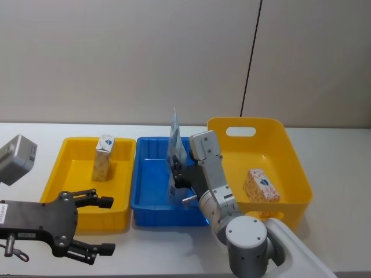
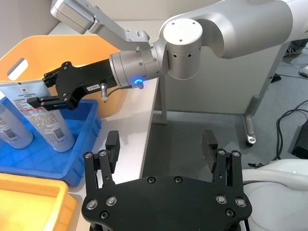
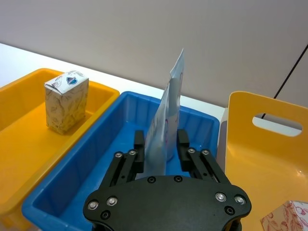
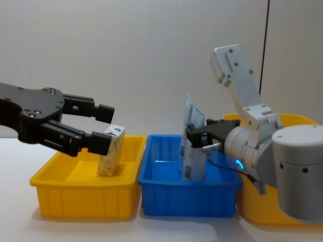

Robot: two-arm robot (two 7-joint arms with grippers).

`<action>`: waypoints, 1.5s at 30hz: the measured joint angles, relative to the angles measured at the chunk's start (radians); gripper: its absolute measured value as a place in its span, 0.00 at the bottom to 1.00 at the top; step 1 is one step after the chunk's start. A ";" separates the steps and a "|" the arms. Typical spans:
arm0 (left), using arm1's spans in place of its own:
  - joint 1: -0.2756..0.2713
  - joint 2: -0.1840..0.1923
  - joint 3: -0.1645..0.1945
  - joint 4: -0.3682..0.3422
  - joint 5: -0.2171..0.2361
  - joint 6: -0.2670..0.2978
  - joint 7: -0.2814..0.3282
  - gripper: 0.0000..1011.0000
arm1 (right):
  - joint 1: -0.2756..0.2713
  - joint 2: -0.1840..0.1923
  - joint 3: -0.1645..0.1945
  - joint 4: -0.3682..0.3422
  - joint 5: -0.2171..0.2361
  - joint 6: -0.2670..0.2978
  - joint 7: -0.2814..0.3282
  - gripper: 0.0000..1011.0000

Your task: Bimanual collaborative sorting of washing and personal care products

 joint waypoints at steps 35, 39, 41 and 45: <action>0.000 0.000 0.000 0.000 0.000 0.000 0.000 0.99 | -0.064 0.032 0.052 -0.188 0.019 0.035 0.064 0.00; 0.000 0.000 0.000 0.000 0.000 0.000 0.000 0.99 | -0.071 0.040 0.062 -0.231 0.025 0.031 0.075 0.00; 0.000 0.000 0.000 0.000 0.000 0.000 0.000 0.99 | -0.076 0.047 0.071 -0.258 0.027 0.025 0.079 0.00; 0.000 0.000 0.000 0.000 0.000 0.000 0.000 0.99 | -0.081 0.057 0.088 -0.292 0.028 0.016 0.081 0.00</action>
